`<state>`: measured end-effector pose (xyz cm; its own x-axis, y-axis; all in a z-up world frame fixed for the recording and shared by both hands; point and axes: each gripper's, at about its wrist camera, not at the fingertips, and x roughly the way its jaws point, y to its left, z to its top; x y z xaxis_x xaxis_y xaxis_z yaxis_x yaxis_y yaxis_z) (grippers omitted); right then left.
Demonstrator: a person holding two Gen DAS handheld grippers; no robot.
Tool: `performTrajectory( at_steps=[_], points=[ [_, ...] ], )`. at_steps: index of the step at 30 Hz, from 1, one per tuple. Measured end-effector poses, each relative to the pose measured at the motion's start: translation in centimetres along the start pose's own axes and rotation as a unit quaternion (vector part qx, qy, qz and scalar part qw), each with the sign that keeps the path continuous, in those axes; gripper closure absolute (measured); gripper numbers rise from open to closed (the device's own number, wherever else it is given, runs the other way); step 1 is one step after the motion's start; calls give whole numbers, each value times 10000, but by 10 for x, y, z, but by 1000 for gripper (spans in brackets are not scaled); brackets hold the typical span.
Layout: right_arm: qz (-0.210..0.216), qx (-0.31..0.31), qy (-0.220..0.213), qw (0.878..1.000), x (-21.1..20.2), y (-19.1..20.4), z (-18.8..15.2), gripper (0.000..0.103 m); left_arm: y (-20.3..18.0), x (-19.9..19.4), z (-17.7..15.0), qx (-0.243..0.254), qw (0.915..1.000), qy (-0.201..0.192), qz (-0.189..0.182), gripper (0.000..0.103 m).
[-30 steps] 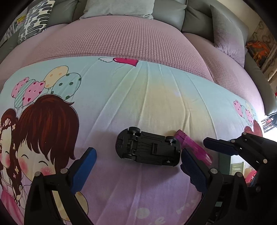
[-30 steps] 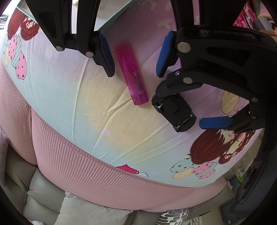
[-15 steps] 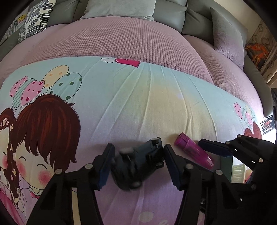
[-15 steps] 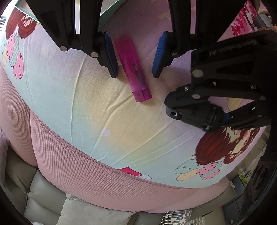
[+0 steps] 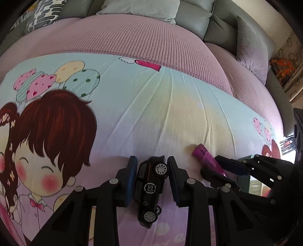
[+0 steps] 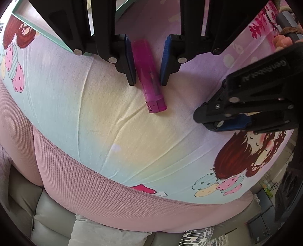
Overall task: Organize rigid objects
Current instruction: 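Grasp the black toy car with the left tool while the right tool grasps the pink lighter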
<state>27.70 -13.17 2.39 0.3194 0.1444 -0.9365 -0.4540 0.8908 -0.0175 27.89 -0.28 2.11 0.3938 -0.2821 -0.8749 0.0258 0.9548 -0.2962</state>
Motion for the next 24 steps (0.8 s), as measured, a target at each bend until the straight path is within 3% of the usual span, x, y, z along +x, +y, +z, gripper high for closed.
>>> performTrajectory(
  at_steps=[6,11,14,24],
  points=[
    [14,134,57,9999,-3,-1,-6,77,1,-7,-13,-82,9998,127,-109,68],
    [-17,205,72,9998,-4,2,-8,82,-4,-10,-20,-6,9998,182,41,68],
    [14,314,42,9995,-7,2,-12,82,-6,-14,-23,7,9998,195,103,75],
    [427,1002,-428,9931,-34,3,-41,82,-4,-36,-47,-354,9992,74,-154,75]
  ],
)
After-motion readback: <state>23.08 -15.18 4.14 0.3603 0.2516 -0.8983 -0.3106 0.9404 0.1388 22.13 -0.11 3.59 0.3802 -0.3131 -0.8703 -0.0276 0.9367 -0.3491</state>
